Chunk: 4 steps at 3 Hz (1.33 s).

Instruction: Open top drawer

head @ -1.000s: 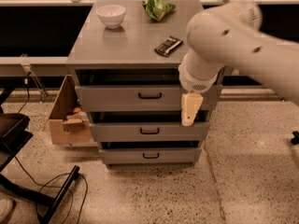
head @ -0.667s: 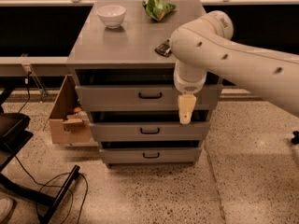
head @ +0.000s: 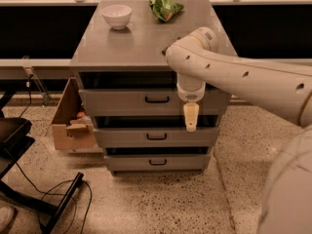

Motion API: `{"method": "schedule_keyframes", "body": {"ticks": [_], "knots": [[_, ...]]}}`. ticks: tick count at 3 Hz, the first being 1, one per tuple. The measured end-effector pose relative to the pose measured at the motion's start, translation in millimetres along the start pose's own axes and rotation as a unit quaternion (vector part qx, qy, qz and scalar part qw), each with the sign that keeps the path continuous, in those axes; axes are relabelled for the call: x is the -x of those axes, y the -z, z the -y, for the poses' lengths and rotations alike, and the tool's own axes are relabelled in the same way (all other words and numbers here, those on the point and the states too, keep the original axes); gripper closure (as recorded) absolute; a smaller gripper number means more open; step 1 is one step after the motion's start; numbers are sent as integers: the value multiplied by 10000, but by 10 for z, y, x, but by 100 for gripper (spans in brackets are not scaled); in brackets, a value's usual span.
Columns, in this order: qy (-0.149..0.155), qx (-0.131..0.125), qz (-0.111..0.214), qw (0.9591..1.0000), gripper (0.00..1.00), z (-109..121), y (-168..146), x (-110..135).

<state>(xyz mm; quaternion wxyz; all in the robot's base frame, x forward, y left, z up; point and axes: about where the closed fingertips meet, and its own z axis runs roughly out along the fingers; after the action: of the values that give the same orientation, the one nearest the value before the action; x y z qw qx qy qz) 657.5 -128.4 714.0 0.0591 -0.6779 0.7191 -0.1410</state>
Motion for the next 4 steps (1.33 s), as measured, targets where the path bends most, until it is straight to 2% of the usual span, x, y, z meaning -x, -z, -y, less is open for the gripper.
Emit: {"method": "schedule_keyframes", "body": {"ticks": [1,2,3,4], "knots": [[-179,203,41,9996,0,107,-248,-1],[-546,388,288,9973,0,309,-378,-35],[-772,441,427,9951,0,463,-347,-88],[-759,415,454,9952,18,458,-353,-71]]}}
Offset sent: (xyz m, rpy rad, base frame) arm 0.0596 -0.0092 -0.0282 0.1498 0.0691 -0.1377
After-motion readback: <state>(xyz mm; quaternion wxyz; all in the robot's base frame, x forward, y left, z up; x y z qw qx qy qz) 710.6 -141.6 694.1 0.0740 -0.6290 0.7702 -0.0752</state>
